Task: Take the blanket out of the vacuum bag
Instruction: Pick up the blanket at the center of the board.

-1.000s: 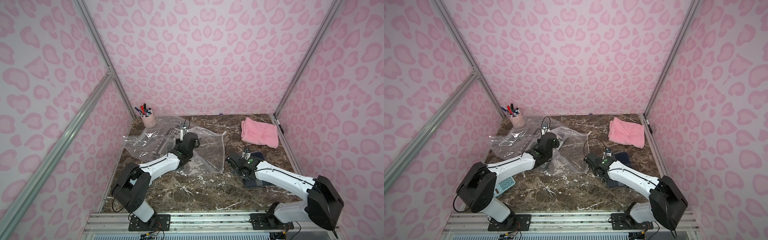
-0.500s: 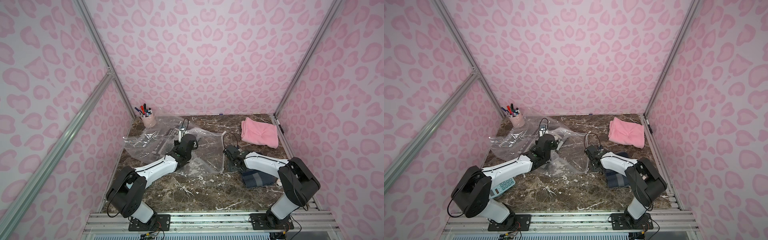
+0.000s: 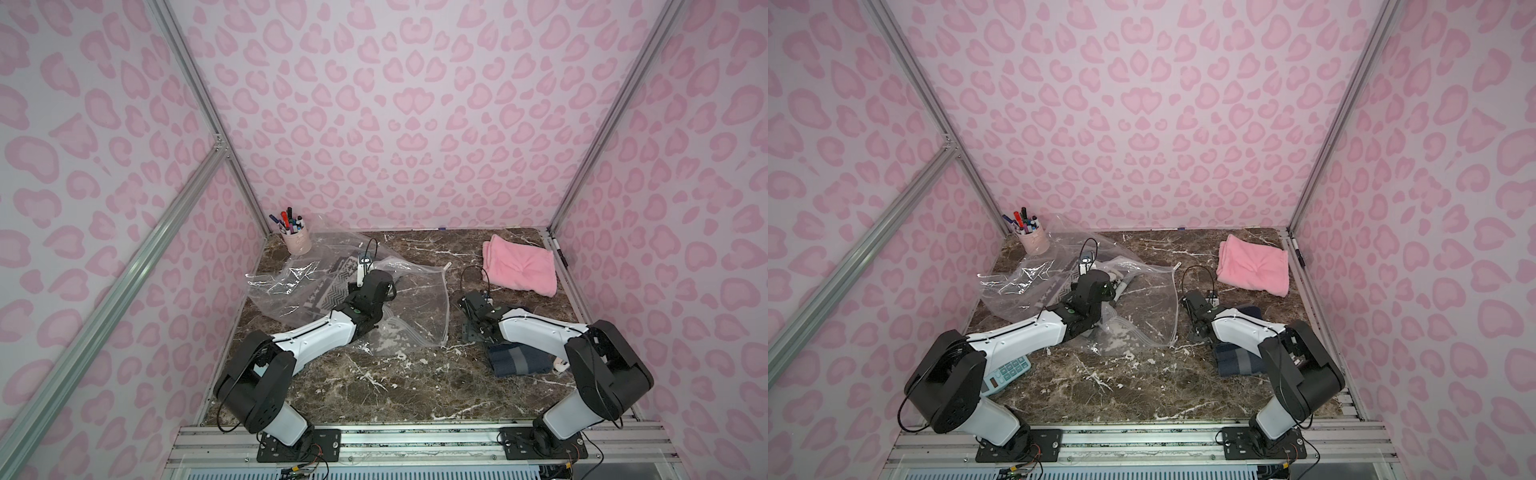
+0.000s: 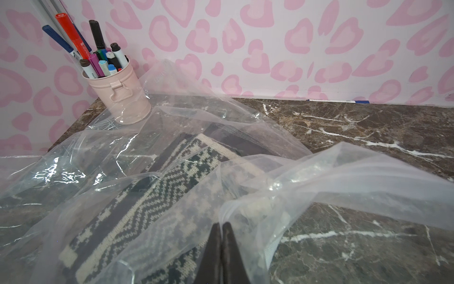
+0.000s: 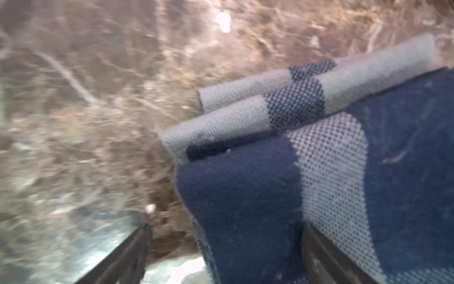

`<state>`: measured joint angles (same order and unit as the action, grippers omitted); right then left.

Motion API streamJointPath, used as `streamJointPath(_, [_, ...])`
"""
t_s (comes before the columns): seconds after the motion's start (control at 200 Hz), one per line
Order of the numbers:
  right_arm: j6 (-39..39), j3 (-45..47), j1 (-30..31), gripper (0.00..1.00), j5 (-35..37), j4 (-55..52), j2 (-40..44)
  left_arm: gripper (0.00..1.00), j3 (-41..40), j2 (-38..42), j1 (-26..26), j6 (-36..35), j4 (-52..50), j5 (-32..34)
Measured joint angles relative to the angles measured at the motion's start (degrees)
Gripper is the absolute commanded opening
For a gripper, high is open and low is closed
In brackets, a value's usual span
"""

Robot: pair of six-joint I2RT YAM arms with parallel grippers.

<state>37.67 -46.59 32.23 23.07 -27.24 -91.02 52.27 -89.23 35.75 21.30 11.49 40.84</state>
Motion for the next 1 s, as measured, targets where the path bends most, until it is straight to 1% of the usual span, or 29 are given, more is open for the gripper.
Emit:
streamJointPath(0.14, [-1.36,1.05,-1.09,0.69,-1.46,1.84,0.07,0.04,0.0,0.0,0.0,0.15,-0.31,0.0])
streamJointPath(0.285, [-2.86,1.77,-1.22,0.41,-1.57,3.43,-0.7,0.04,-0.37,0.0,0.0,0.85,-0.39,0.0])
streamJointPath(0.405, [-3.82,2.25,-1.38,0.24,-0.59,3.85,-0.72,0.04,-1.14,0.09,0.0,0.92,-0.44,0.0])
streamJointPath(0.435, [-4.0,2.29,-1.4,0.18,-0.35,3.82,-0.74,0.04,-1.29,0.13,0.0,1.03,-0.44,0.0])
streamJointPath(0.49, [-4.24,2.29,-1.49,0.0,-0.13,3.72,-0.72,0.04,-1.4,0.17,0.0,1.01,-0.46,0.02])
streamJointPath(0.77, [-4.26,1.49,-1.57,0.0,-1.31,3.39,0.66,0.04,-1.27,0.17,0.0,1.01,-0.61,-0.02])
streamJointPath(0.855, [-4.48,1.05,-1.7,0.0,-3.96,1.29,2.29,0.04,-1.27,0.17,0.0,1.03,-0.68,-0.13])
streamJointPath(1.0, [-5.22,-0.35,-2.29,0.0,-10.91,-1.9,6.99,0.04,-1.33,0.17,0.0,1.2,-0.81,-0.46])
